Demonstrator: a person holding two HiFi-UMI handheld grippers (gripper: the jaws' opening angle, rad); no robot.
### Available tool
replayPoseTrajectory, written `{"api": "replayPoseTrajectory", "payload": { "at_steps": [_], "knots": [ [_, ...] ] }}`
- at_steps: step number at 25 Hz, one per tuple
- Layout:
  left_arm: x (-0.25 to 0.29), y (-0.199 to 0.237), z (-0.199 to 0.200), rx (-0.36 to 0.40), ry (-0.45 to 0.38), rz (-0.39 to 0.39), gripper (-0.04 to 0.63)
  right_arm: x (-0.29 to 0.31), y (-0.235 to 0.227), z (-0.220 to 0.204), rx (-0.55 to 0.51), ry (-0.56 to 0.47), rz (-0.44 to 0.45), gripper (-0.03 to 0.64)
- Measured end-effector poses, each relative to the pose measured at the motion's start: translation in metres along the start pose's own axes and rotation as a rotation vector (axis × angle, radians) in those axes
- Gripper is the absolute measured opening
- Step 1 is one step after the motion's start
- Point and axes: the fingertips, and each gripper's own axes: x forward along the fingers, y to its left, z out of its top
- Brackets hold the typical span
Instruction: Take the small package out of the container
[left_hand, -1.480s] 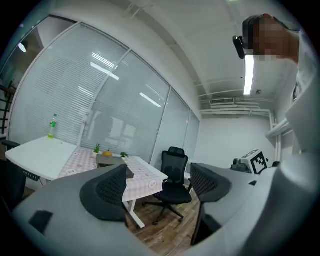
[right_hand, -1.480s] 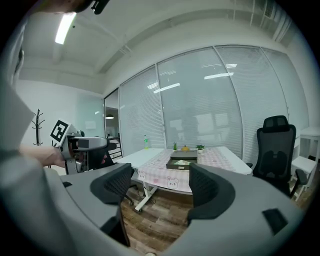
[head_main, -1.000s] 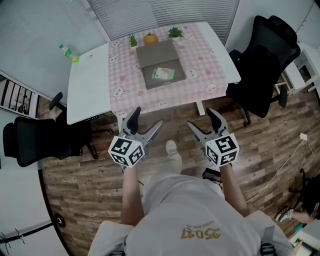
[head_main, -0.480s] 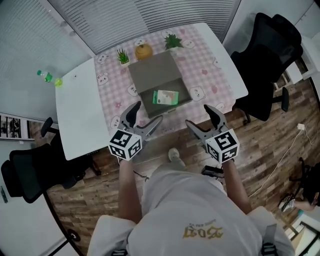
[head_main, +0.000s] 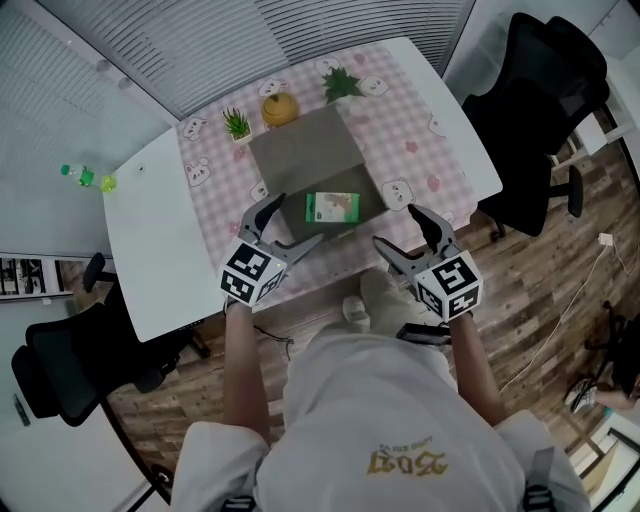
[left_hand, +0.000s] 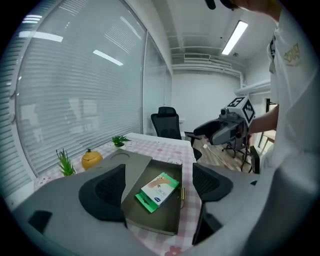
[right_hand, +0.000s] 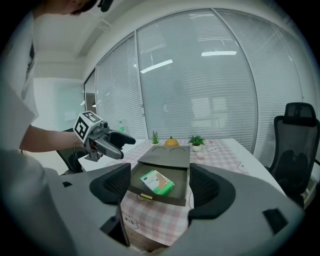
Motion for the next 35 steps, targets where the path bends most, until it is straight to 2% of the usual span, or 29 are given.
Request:
{"api": "replayPoseTrajectory", "payload": {
  "at_steps": [5, 11, 13, 17, 21, 26, 30, 35],
  "knots": [
    [0.025, 0.007, -0.009, 0.130, 0.130, -0.056, 0.437, 0.011, -0.013, -0.007, 0.026, 0.009, 0.012, 0.364],
    [0.054, 0.007, -0.028, 0.162, 0.247, -0.184, 0.442, 0.024, -0.033, -0.020, 0.067, 0.028, 0.018, 0.362],
    [0.062, 0.007, -0.034, 0.193, 0.298, -0.221, 0.447, 0.027, -0.040, -0.026, 0.084, 0.039, 0.022, 0.362],
    [0.077, 0.003, -0.051, 0.322, 0.435, -0.283, 0.449, 0.033, -0.049, -0.032, 0.105, 0.052, 0.031, 0.362],
    [0.088, -0.003, -0.066, 0.436, 0.534, -0.353, 0.448, 0.038, -0.057, -0.035, 0.113, 0.054, 0.034, 0.360],
    [0.103, -0.009, -0.080, 0.557, 0.617, -0.417, 0.446, 0.038, -0.066, -0.041, 0.134, 0.056, 0.025, 0.360],
    [0.113, -0.007, -0.089, 0.642, 0.686, -0.438, 0.449, 0.035, -0.073, -0.045, 0.148, 0.059, 0.011, 0.360],
    [0.126, -0.009, -0.098, 0.706, 0.739, -0.461, 0.445, 0.032, -0.082, -0.046, 0.163, 0.055, -0.003, 0.359]
  ]
}}
